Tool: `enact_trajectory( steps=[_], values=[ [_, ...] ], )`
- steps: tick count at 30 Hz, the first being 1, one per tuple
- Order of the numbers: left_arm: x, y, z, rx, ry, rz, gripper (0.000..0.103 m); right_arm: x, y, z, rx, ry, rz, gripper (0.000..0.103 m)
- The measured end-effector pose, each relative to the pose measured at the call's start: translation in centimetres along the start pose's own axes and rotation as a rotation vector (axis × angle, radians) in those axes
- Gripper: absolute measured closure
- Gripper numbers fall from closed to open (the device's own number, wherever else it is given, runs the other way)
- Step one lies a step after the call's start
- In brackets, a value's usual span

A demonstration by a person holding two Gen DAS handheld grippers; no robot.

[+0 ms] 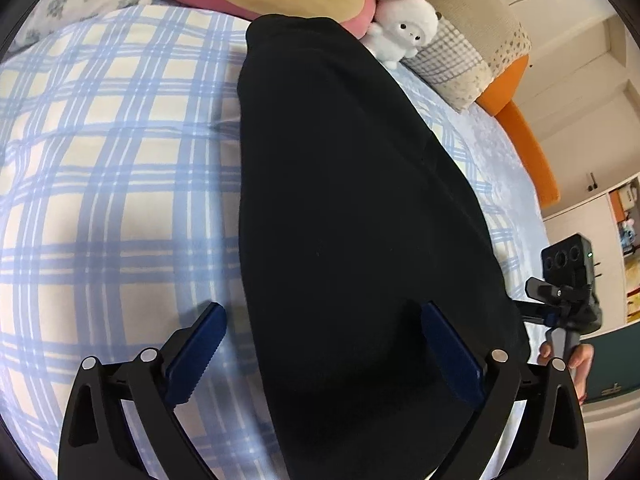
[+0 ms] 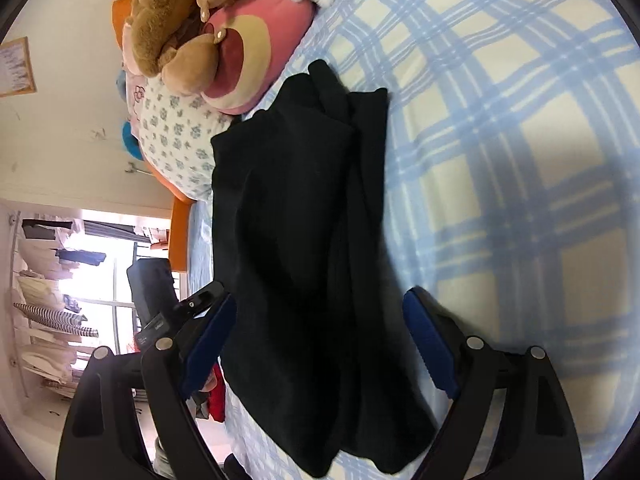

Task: Fold large clothes
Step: 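Close both tools on the end of the folded black jacket bundle, then lift the jacket bundle with both tools and carry it toward the clothes stack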

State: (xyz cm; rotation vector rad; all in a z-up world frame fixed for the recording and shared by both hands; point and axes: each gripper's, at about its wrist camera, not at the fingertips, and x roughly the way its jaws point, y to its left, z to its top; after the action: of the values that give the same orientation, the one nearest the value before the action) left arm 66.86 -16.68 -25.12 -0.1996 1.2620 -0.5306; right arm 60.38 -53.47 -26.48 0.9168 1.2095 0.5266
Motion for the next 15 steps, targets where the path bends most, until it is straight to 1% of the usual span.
enact_trajectory(
  steps=[2, 5, 6, 8, 10, 12, 13, 15],
  values=[
    [0.2, -0.5, 0.1, 0.008, -0.001, 0.004, 0.004, 1.0, 1.1, 0.1, -0.02, 0.019, -0.05, 0.016],
    [0.9, -1.5, 0.0, 0.032, -0.006, 0.024, 0.003, 3.1, 2.8, 0.0, -0.049, 0.064, -0.085, 0.015],
    [1.0, -1.7, -0.2, 0.044, -0.007, 0.031, 0.003, 3.7, 3.4, -0.1, -0.066, 0.073, -0.119, 0.015],
    [1.2, -2.4, -0.5, 0.074, -0.02, 0.058, 0.003, 4.8, 4.7, -0.3, -0.092, 0.072, -0.199, 0.015],
    [1.1, -2.5, -0.7, 0.072, -0.031, 0.065, 0.003, 5.2, 5.4, -0.5, -0.102, 0.061, -0.233, 0.016],
    [0.9, -2.5, -0.8, 0.052, -0.036, 0.048, 0.006, 5.2, 5.7, -0.7, -0.094, 0.043, -0.265, 0.03],
    [0.8, -2.6, -0.8, 0.039, -0.039, 0.049, 0.009, 5.1, 5.9, -0.9, -0.097, 0.034, -0.277, 0.034],
    [0.5, -3.1, -0.8, 0.03, -0.046, 0.088, 0.02, 4.9, 6.2, -1.3, -0.112, 0.017, -0.302, 0.048]
  ],
)
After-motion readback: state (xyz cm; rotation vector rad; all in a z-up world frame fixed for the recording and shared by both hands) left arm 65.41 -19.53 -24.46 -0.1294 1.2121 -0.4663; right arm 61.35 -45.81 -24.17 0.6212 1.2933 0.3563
